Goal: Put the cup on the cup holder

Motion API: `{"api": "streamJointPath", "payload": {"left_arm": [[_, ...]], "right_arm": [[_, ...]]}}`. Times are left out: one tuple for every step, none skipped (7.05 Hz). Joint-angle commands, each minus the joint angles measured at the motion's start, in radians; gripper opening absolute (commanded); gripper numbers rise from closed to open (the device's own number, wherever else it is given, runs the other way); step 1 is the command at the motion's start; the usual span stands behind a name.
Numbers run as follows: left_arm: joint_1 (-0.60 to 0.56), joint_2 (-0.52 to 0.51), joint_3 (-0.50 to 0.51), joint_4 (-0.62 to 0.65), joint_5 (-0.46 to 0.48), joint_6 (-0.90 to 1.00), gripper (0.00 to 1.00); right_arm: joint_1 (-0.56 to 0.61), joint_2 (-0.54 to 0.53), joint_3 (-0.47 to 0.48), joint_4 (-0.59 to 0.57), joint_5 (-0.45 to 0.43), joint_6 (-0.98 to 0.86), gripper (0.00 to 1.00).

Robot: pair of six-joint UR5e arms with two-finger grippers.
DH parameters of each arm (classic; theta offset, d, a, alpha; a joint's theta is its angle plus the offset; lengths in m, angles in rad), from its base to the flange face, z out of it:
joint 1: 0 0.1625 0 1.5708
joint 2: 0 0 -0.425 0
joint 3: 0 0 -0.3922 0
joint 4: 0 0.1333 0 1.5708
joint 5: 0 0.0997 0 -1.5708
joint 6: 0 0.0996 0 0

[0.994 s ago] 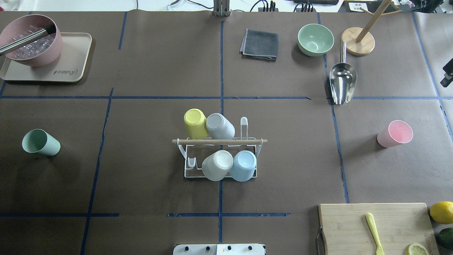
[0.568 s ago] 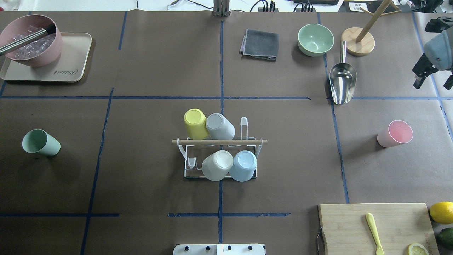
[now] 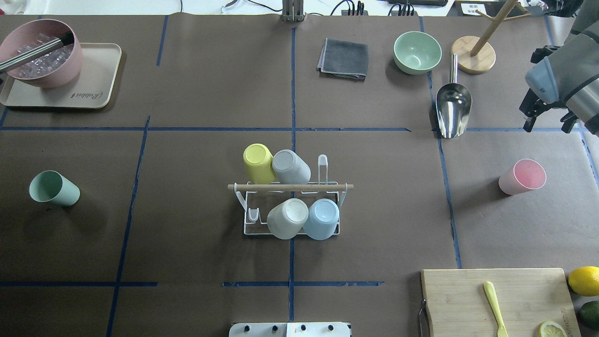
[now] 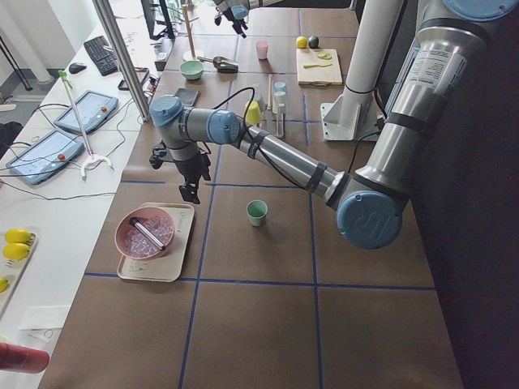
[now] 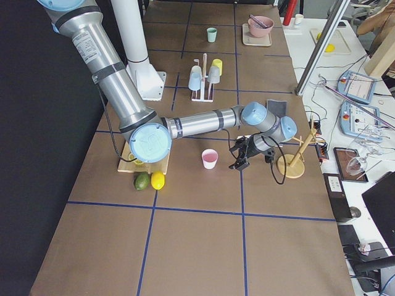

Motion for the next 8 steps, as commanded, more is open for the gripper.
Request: {"api": "streamJointPath", "payload": {"left_arm": [[0.083,-0.066,-0.008,0.046,0.014,-0.005,1.00],[0.136,-0.085,-0.011,0.086,0.015,0.009,1.00],[0.176,-0.053,-0.014,0.122,0.012,0.006,1.00],[0.190,-0.050,-0.005,0.232,0.002,0.009,1.00],[0.213,-0.053,0.004,0.248,0.000,0.010,1.00],[0.241,-0.057,0.010,0.253,0.009,0.010,1.00],[0.255,-0.071,0.050,0.256,0.009,0.010,1.00],[0.268,-0.110,0.111,0.256,0.009,0.012,1.00]], "right_arm": [[-0.063,-0.002,-0.042,-0.002,0.007,-0.036,1.00],[-0.071,0.003,-0.083,0.003,0.022,-0.069,1.00],[-0.074,0.003,-0.091,0.009,0.024,-0.075,1.00],[-0.082,0.004,-0.096,0.012,0.028,-0.077,0.99],[-0.096,-0.003,-0.098,0.011,0.048,-0.078,0.99],[-0.108,-0.009,-0.098,0.012,0.062,-0.080,0.99],[-0.116,-0.011,-0.098,0.011,0.064,-0.080,1.00],[-0.119,-0.011,-0.098,0.011,0.065,-0.080,1.00]]}}
